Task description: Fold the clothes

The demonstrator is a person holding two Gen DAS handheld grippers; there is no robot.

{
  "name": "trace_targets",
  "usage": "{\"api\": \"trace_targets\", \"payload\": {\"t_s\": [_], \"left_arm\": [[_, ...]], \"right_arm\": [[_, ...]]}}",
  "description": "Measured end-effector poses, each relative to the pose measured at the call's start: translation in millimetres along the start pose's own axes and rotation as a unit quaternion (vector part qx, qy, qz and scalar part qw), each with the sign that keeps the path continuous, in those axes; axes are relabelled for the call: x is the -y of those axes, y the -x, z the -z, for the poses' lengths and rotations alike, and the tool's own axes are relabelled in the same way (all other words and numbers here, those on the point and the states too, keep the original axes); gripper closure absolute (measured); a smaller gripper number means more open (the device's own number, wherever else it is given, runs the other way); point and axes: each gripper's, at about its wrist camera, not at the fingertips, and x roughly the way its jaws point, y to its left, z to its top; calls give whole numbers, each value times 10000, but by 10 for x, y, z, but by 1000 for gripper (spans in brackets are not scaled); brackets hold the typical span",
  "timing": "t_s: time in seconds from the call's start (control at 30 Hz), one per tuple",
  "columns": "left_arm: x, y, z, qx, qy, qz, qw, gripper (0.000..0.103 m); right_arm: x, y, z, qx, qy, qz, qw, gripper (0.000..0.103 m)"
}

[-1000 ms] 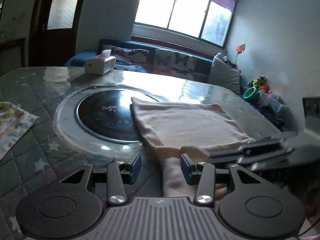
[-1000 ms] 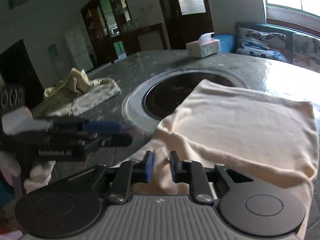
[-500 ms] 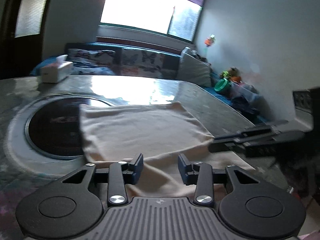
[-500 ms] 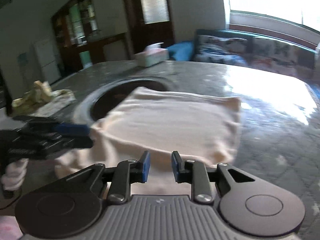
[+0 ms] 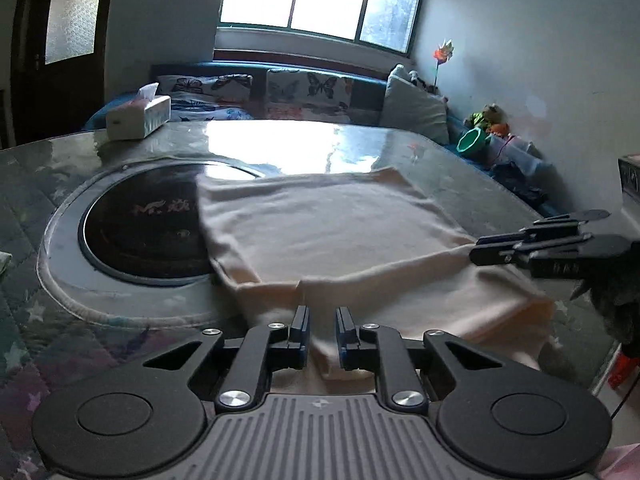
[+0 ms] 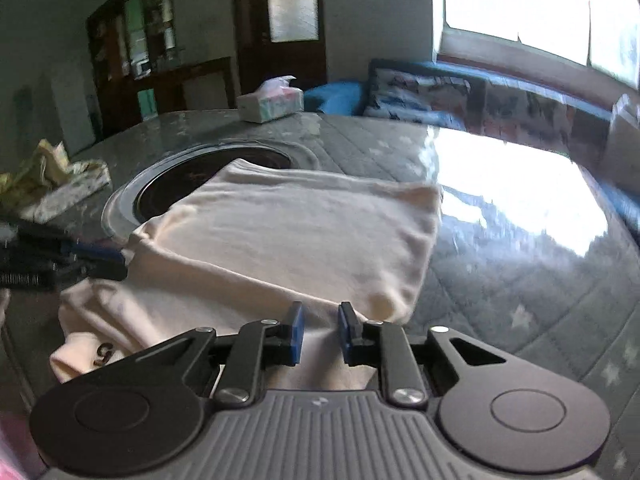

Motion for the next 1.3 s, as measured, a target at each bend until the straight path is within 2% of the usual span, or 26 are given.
{"api": "trace_targets", "payload": {"t_s": [0.17, 0.33, 0.5, 0.7, 0.83, 1.0, 1.17, 1.3], "left_arm": [[156, -57, -56, 42, -100, 211, 9997, 86], [214, -160, 56, -188, -181, 255, 9993, 86], [208, -83, 102, -129, -213, 208, 9995, 85], [186, -17, 121, -115, -197, 183, 9996, 82], [192, -26, 163, -111, -181, 176, 9996, 82], [185, -28, 157, -121, -137, 173, 9997, 81], [194, -29, 167, -108, -93, 164, 9998, 79], [194, -29, 165, -113, -30, 160, 9998, 78]], "right_arm": [[-252, 62, 18, 62, 411, -285, 9987, 75], [-392, 105, 181, -18, 772, -246, 9967, 72], [-458, 180, 303, 64, 957, -157, 9953, 72], [-355, 422, 303, 229, 748, -95, 9969, 72], [-241, 352, 489, -109, 561, 80, 9983, 72], [-188, 453, 492, -74, 437, 24, 9990, 73], [-120, 555, 307, 334, 173, -71, 9993, 72], [-113, 394, 189, 513, 117, -73, 9986, 72]]}}
